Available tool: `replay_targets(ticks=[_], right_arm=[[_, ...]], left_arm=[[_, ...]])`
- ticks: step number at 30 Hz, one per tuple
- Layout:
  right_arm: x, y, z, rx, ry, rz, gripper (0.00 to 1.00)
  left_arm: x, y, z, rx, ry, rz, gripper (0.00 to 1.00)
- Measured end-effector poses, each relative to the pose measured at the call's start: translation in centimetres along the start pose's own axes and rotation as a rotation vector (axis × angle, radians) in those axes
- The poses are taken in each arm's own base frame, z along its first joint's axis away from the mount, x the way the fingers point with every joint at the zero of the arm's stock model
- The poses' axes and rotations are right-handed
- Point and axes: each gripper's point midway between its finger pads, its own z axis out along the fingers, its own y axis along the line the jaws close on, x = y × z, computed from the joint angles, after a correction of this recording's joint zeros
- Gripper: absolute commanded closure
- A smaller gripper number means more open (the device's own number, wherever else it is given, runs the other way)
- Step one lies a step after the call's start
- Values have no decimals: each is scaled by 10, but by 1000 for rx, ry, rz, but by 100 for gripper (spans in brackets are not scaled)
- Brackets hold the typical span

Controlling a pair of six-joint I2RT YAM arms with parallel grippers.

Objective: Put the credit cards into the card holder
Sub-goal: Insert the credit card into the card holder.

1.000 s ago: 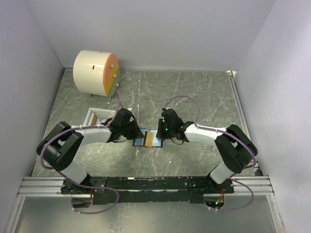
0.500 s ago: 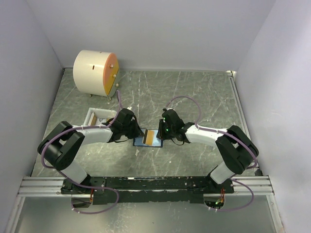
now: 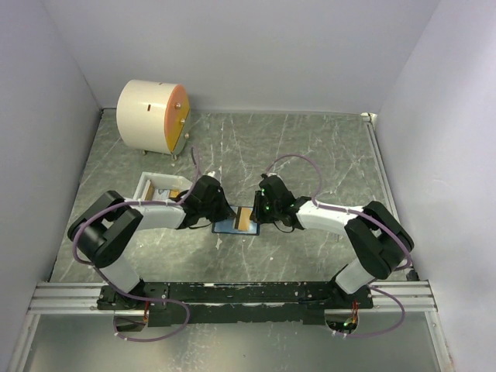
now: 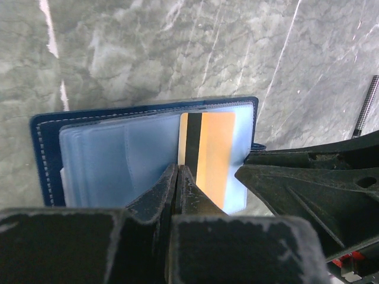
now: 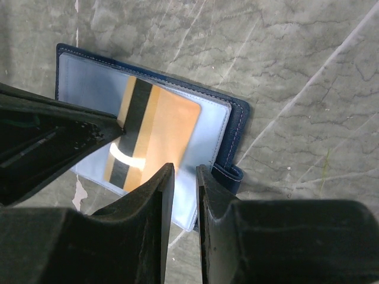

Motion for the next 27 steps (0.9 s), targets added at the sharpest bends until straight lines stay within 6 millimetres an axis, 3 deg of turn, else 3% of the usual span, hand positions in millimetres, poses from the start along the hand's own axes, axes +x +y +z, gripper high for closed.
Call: replay_targets(ticks=[8, 17, 27], right_arm=[[0, 0, 0, -2, -3, 15, 77], [0, 0, 0, -2, -4, 19, 77], [0, 0, -1, -2, -3, 25, 77]], left_arm=[[5, -6, 4, 2, 3, -1, 93], [7, -8, 4, -1, 0, -12, 71], [10, -14, 4, 2, 11, 3, 70]])
